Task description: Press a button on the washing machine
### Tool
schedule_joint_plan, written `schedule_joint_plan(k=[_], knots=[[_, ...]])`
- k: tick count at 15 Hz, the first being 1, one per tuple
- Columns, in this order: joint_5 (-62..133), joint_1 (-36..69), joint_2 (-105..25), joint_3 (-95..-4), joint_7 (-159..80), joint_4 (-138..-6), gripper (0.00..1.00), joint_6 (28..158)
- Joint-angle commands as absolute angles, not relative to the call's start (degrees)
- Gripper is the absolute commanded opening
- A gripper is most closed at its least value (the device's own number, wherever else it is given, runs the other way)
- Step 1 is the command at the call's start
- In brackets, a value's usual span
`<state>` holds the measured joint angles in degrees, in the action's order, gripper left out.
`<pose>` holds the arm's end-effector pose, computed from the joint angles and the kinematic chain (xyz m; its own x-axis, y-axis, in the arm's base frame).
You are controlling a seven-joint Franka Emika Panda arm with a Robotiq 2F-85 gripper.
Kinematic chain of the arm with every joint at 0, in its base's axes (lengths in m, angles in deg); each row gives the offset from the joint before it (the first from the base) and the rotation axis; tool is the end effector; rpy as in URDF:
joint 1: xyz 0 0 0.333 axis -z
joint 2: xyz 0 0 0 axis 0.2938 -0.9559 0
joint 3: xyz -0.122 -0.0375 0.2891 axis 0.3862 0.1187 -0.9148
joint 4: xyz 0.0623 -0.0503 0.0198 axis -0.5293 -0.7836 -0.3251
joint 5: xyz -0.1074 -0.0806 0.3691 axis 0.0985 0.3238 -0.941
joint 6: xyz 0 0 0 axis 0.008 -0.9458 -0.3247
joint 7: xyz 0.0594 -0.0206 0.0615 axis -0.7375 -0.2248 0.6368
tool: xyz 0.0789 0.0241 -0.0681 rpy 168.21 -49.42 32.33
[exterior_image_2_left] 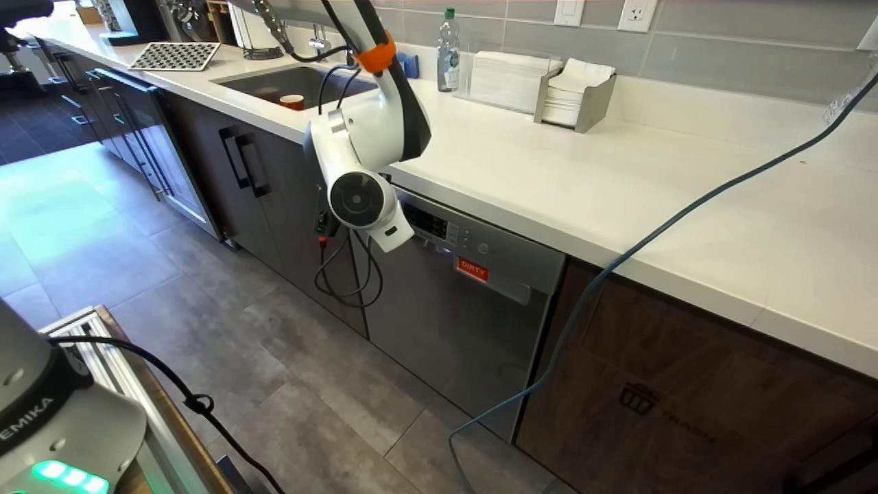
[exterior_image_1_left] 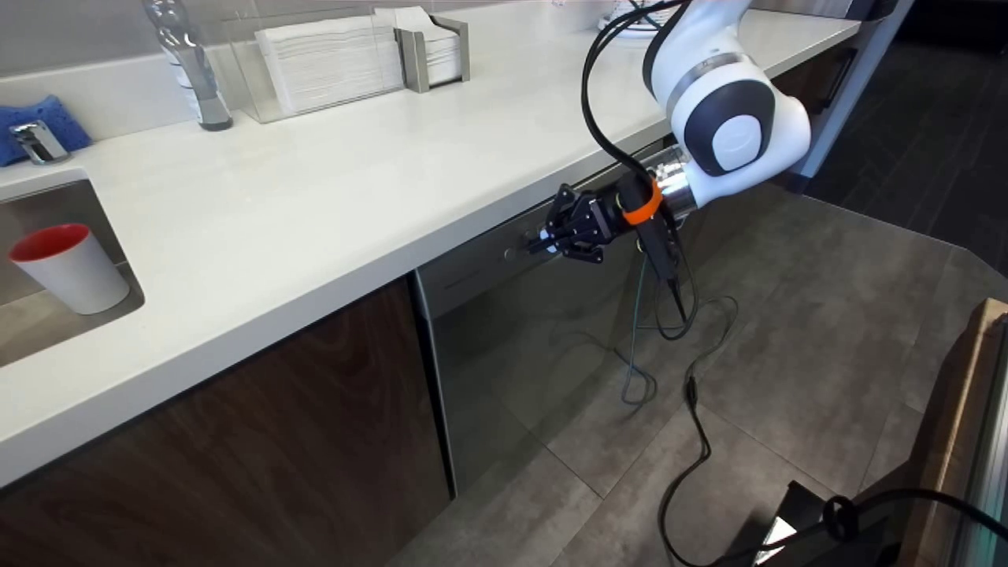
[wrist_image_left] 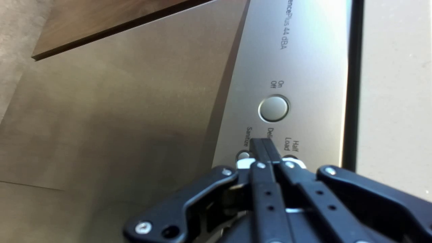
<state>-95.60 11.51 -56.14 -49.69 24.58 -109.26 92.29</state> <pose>0.4874 0.0226 0.0887 0.5802 -0.7954 -0.1755 -0.5331 -0.2079 -0.8201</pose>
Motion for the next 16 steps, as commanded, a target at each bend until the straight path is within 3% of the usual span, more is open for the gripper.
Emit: schedule_joint_plan(k=[1,12,13,14,16], knots=[[-98.75,10.61,-56.84,-48.20,25.28,-106.27,0.00,92.35],[-93.57,6.60,-54.17,-47.64,23.42,-107.71,0.00,105.53],[-93.08,6.41,-53.82,-47.67,22.68,-107.97,0.26,107.34],[-92.20,6.16,-53.60,-47.66,22.09,-108.18,0.27,109.05],[-90.55,5.69,-52.77,-47.69,21.20,-108.84,0.40,112.22]])
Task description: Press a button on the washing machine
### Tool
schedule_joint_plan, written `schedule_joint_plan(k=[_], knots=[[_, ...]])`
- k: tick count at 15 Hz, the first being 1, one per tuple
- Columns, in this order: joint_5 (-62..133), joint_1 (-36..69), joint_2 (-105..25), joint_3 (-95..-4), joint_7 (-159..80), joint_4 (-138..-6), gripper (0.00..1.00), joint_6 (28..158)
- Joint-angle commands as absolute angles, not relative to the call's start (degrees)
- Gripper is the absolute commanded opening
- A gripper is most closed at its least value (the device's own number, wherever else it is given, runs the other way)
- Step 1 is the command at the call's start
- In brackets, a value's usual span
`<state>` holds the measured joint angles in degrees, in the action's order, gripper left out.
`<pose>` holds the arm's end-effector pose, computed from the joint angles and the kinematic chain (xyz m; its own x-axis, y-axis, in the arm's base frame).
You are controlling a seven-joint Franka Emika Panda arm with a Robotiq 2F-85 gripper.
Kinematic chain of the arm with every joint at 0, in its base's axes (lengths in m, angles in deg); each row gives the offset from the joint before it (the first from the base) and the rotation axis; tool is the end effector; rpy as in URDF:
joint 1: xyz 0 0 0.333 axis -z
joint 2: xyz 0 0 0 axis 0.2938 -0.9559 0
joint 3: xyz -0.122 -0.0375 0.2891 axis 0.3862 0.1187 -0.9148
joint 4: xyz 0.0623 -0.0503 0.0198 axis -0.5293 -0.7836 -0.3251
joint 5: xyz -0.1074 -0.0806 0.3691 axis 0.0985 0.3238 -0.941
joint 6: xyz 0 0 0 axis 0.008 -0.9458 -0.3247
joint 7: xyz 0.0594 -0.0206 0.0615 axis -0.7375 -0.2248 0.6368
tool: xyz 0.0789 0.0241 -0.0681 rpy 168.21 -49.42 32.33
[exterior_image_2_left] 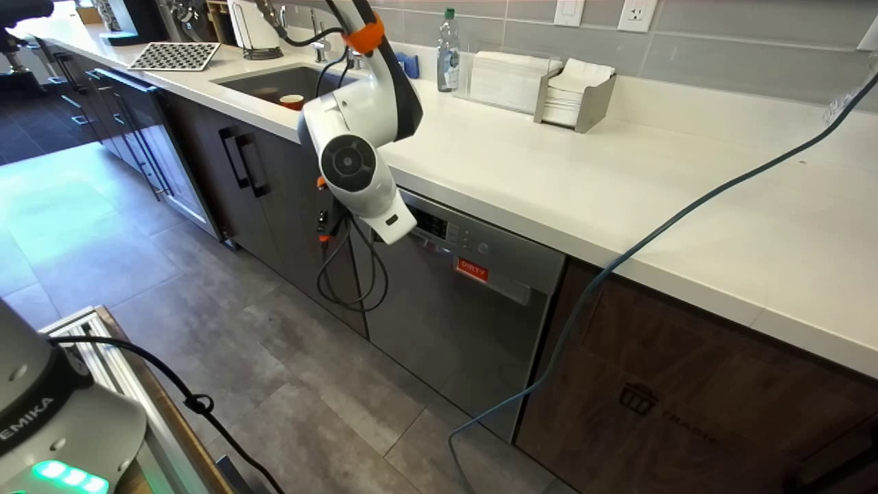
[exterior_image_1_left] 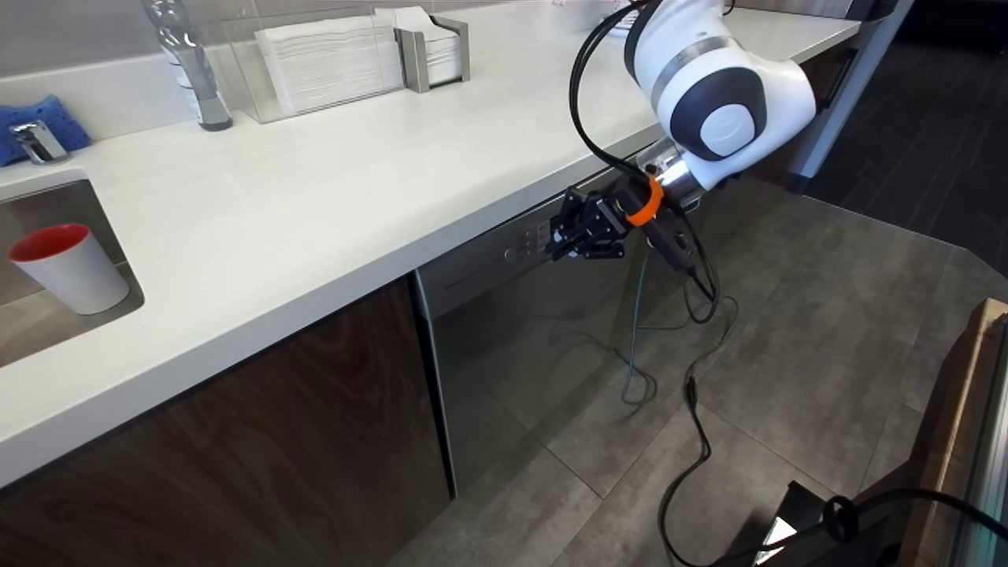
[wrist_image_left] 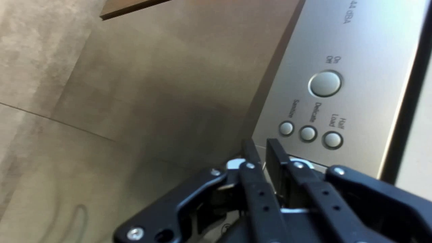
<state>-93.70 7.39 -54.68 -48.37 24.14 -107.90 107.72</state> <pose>0.4844 0.0157 0.1021 0.5695 -0.8205 -0.0504 -0.6094 -0.3802 -0.6958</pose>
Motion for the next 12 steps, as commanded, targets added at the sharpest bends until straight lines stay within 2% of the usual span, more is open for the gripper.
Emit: schedule_joint_plan(k=[1,9,12], knots=[[-88.43,5.43,-52.11,-47.83,20.77,-109.38,0.47,113.61],[-65.70,4.23,-46.18,-51.18,8.63,-115.57,1.00,126.13],[-52.54,3.42,-43.40,-52.60,0.58,-120.33,1.00,128.87]])
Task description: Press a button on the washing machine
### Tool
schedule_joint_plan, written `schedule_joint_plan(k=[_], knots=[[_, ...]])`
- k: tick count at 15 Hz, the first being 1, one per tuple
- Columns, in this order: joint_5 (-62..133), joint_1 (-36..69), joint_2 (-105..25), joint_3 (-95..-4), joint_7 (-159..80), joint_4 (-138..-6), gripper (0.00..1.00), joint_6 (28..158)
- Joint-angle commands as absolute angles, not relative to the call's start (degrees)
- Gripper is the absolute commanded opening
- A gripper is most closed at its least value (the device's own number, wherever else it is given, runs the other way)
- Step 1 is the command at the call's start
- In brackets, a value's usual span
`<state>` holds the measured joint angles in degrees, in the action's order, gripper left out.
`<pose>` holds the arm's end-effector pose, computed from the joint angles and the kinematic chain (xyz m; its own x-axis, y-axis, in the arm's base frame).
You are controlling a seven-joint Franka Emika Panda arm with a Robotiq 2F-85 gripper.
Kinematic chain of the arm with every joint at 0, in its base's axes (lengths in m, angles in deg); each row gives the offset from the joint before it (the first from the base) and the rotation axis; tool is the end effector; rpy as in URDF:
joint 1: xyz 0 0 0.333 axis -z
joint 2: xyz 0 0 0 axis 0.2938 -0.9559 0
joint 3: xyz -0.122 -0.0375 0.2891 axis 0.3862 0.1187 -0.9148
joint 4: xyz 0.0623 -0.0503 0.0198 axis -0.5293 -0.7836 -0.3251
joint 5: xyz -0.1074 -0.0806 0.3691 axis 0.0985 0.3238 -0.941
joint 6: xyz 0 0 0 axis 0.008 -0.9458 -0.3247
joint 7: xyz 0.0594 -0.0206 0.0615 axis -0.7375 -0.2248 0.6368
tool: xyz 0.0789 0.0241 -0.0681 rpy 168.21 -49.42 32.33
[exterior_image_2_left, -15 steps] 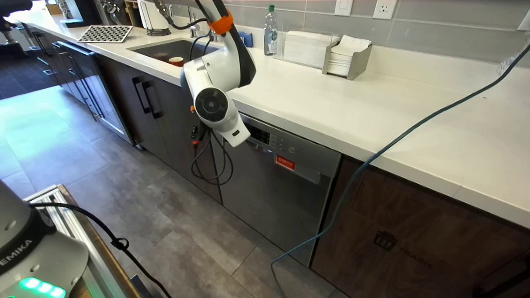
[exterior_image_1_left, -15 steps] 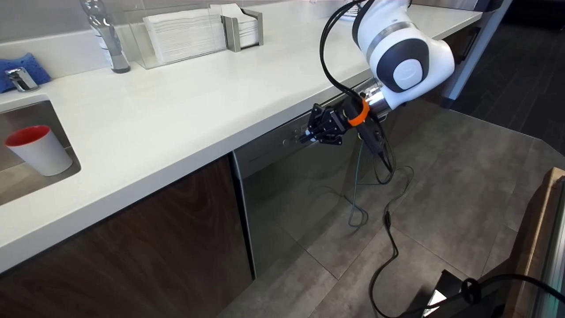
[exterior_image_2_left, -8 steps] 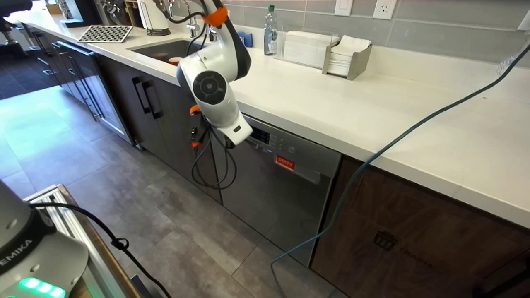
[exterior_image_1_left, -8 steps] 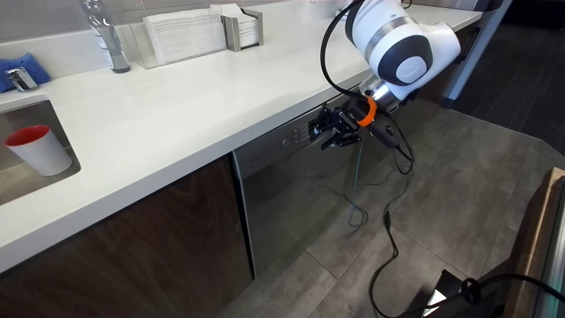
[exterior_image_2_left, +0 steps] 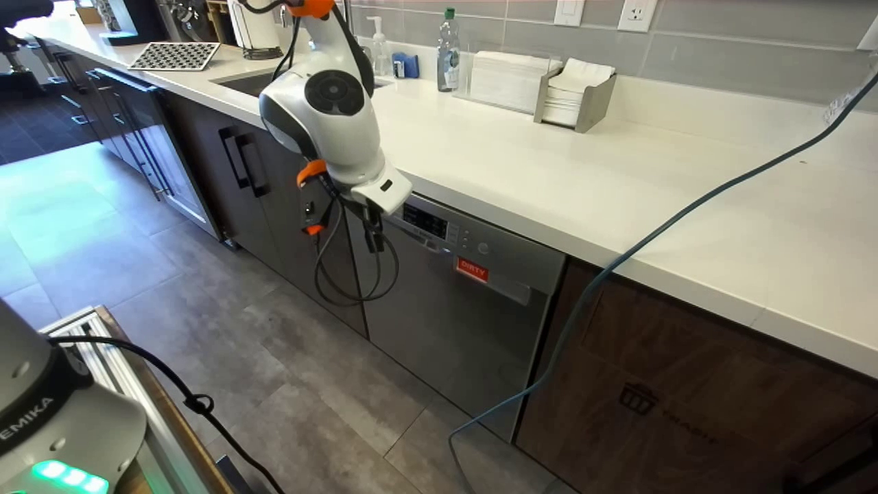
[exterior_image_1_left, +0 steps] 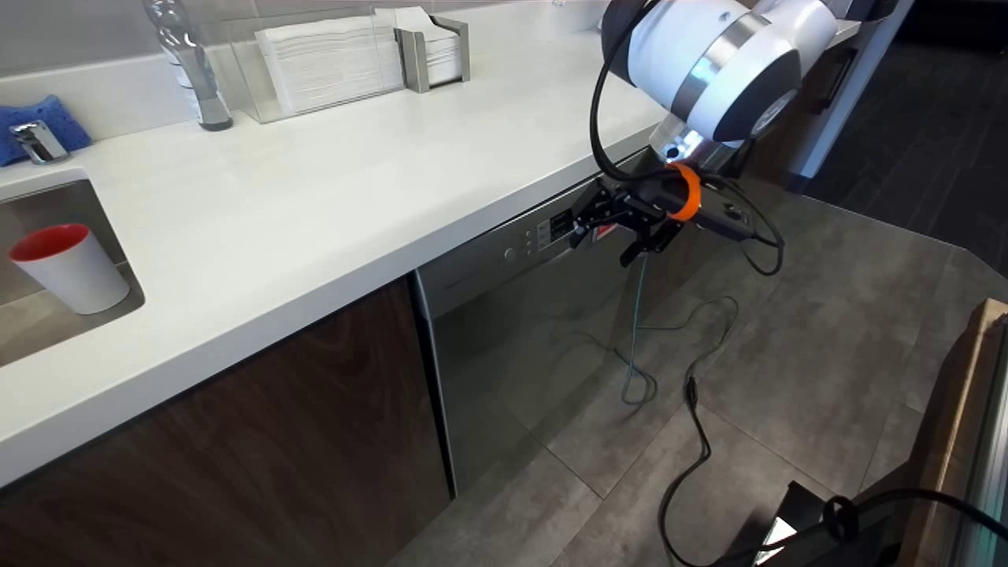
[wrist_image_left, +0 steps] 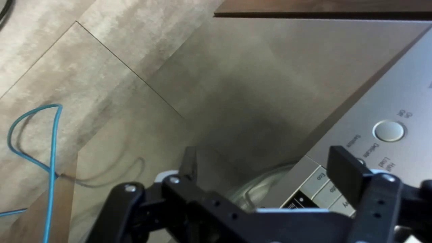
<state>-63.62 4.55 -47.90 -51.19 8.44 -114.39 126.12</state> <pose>0.4622 0.0166 0.1436 0.7485 -0.6570 0.0901 -0.5732 -0.7093 -0.4104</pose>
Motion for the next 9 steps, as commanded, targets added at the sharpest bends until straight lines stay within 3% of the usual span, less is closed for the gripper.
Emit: schedule_joint_plan(k=[1,9], knots=[[-48.22,3.30,-42.35,-52.97,-1.51,-122.19,1.00,128.63],[-12.78,-9.62,-32.37,-40.27,-22.77,-134.63,1.00,125.84]])
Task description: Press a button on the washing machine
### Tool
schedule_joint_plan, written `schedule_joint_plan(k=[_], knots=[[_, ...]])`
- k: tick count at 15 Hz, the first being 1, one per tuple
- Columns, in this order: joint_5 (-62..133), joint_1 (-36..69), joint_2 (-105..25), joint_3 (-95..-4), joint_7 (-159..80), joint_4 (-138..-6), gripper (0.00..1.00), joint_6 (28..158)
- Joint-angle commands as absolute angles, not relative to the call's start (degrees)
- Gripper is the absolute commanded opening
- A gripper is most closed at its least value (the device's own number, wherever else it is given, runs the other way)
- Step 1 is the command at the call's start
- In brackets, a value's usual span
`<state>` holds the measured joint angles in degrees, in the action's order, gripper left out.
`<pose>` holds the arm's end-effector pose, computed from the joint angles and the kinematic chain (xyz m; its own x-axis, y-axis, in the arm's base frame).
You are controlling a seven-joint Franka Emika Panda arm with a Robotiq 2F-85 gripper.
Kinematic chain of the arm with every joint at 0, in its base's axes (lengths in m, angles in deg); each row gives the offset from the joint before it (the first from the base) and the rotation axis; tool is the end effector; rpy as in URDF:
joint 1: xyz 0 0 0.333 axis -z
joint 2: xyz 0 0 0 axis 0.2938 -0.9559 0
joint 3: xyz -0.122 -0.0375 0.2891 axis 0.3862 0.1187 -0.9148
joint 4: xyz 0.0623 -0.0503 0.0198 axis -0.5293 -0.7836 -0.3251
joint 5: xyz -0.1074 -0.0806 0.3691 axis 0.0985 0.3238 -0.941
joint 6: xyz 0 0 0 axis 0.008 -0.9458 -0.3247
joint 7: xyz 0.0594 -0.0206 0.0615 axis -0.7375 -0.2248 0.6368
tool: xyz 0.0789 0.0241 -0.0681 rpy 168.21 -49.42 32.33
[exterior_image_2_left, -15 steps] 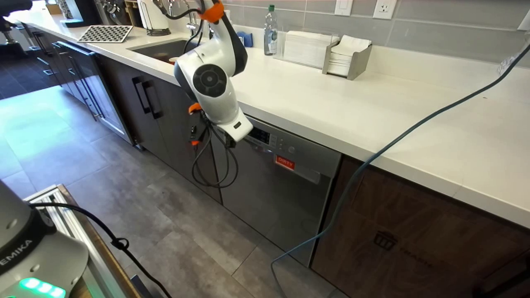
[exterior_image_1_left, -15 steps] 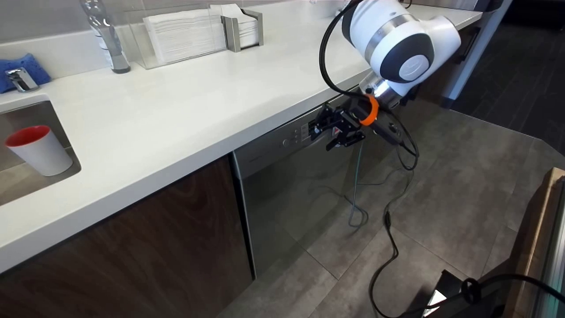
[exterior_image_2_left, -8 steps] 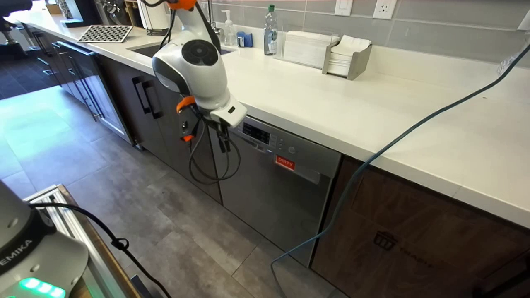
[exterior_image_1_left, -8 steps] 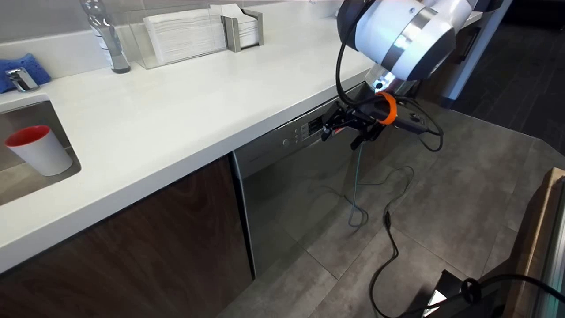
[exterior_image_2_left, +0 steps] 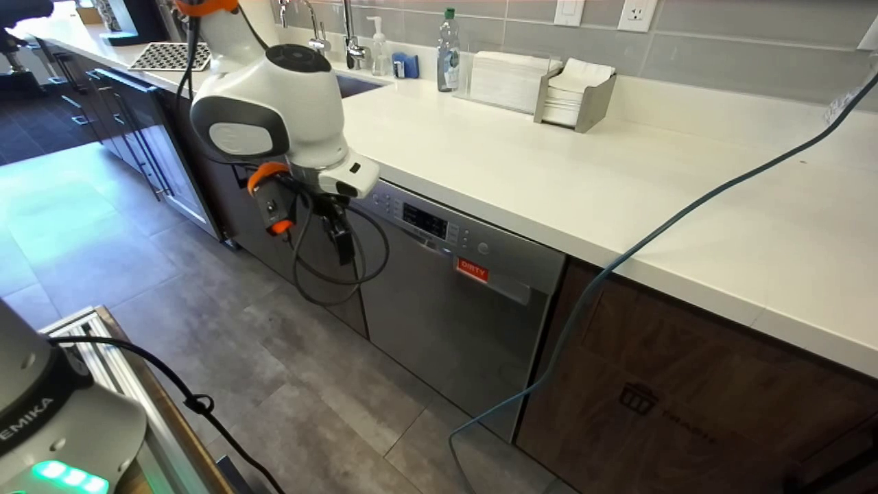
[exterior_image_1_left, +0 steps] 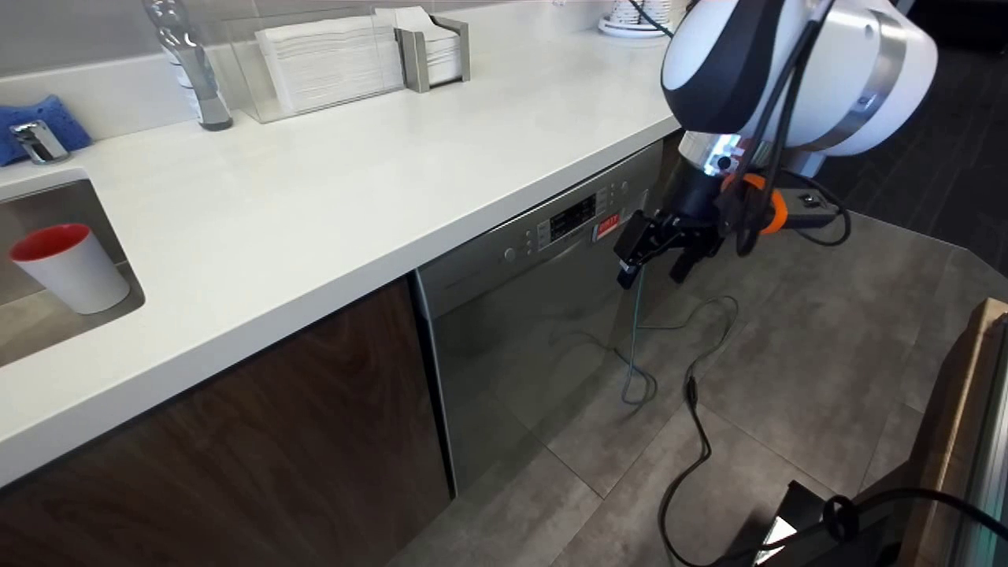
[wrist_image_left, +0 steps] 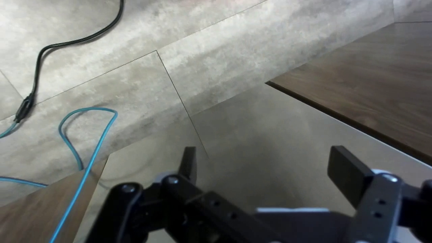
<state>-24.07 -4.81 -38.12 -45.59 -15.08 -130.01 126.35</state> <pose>0.4080 0.0414 0.1641 0.9292 -0.3669 0.0446 -0.3516 -0.9146 -0.1999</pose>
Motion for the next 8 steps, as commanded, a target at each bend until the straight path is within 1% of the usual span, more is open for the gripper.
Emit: schedule_joint_plan(k=[1,5,8], knots=[[-8.35,-11.28,-31.70,-38.14,-25.35,-135.04,1.00,125.78],[9.25,-16.22,-29.05,-30.80,-34.82,-135.02,1.00,123.75],[20.11,-18.54,-26.21,-27.28,-41.31,-134.16,1.00,120.49]])
